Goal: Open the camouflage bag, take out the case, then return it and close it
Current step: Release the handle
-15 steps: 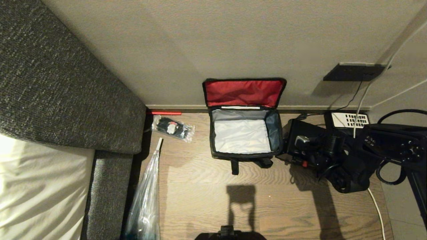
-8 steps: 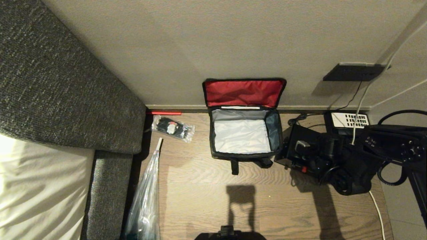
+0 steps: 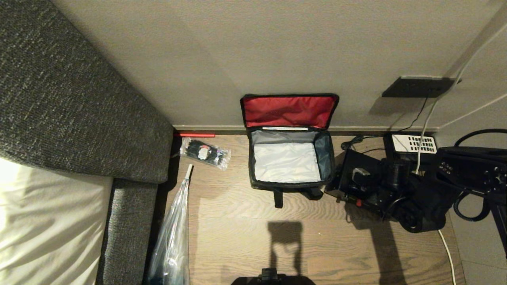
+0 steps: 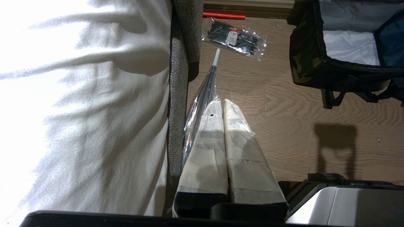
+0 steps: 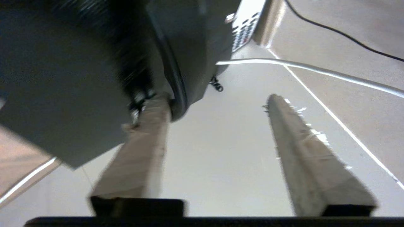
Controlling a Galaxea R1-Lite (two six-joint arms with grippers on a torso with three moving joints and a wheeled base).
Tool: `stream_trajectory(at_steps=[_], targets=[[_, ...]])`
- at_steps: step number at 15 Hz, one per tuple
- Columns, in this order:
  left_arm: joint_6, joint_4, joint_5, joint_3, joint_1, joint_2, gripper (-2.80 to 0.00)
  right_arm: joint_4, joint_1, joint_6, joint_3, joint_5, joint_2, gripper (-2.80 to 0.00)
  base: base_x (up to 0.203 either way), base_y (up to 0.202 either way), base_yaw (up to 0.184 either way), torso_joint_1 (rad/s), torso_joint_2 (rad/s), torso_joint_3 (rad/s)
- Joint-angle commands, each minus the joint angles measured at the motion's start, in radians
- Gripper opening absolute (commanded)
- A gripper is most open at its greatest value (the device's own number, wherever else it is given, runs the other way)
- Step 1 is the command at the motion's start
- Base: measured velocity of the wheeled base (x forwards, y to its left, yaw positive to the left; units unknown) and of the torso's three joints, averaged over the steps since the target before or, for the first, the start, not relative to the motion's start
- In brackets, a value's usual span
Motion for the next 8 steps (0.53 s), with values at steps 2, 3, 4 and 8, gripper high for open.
stream_trajectory(at_steps=[2,3,4,8], targets=[[0.000,-0.001,0.001,0.000,0.000,0.000,-2.80,0.075,0.024,0.035,0.059,0.013,-0.048,0.00,0.000,0.000,0.000,0.000,0.00,0.000],[0.000,-0.001,0.001,0.000,0.000,0.000,-2.80,0.117,0.036,0.061,0.064,0.013,-0.068,0.00,0.000,0.000,0.000,0.000,0.00,0.000],[0.000,0.001,0.001,0.000,0.000,0.000,-2.80,0.157,0.045,0.093,0.082,0.015,-0.087,0.00,0.000,0.000,0.000,0.000,0.00,0.000],[0.000,0.001,0.001,0.001,0.000,0.000,-2.80,0.271,0.066,0.207,0.098,0.054,-0.195,0.00,0.000,0.000,0.000,0.000,0.00,0.000]])
